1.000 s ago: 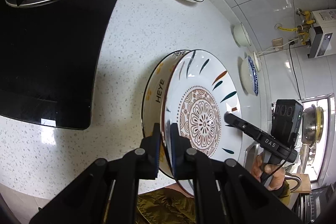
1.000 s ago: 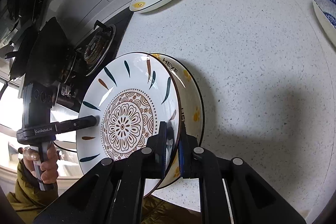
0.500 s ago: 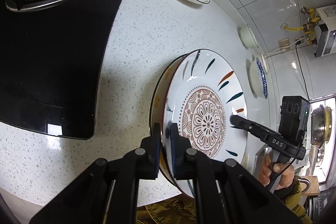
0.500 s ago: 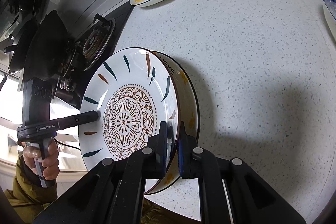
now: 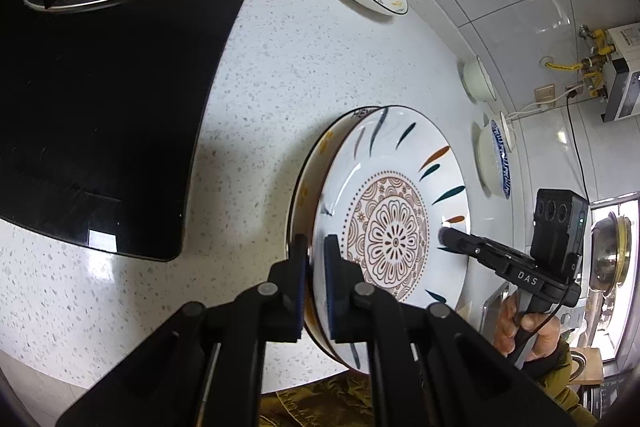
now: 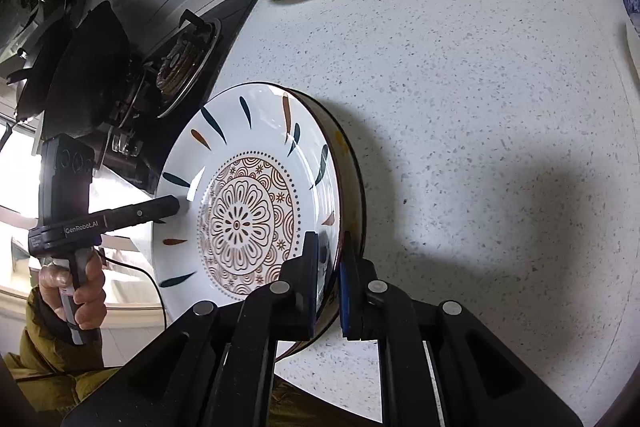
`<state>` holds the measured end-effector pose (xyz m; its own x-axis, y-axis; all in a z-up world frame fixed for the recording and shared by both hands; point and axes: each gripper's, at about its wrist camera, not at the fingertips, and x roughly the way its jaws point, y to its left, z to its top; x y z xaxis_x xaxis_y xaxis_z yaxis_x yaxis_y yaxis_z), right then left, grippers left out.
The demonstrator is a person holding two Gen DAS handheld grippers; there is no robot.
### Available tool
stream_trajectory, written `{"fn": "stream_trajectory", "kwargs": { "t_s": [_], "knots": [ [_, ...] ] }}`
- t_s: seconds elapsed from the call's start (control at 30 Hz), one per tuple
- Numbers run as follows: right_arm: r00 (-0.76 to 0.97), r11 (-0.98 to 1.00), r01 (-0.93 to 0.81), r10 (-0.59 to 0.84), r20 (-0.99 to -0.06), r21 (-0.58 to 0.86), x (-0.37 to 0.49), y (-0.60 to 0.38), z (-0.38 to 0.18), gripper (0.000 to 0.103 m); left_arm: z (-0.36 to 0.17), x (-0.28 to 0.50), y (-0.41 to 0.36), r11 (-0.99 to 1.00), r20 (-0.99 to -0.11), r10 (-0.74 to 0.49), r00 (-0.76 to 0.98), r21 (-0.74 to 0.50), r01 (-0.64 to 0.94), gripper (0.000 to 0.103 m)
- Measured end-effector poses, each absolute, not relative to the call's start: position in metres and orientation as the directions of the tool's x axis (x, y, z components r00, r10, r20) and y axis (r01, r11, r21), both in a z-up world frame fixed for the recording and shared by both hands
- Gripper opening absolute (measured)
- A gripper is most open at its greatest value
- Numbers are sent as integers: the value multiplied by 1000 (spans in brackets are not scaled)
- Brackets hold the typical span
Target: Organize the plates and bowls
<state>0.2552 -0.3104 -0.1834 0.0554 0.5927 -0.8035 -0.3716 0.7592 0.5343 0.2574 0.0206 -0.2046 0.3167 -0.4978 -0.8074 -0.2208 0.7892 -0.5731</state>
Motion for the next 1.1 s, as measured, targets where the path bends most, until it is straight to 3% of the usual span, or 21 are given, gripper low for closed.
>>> {"fn": "stream_trajectory", "kwargs": {
  "t_s": [0.7,0.87,1.1],
  "knots": [
    [-17,731,-387,604,-797,562,262,-313,-185,10,-205,256,22,789,-822,-467,327,-554,-265,7],
    [-38,715,-410,608,-793,567,262,-307,-181,23,-205,256,22,788,-822,-466,327,-554,-269,7],
    [-58,712,-434,589,-806,552,263,-301,-178,25,-207,254,24,770,-809,-481,338,-574,-279,7]
  ]
}}
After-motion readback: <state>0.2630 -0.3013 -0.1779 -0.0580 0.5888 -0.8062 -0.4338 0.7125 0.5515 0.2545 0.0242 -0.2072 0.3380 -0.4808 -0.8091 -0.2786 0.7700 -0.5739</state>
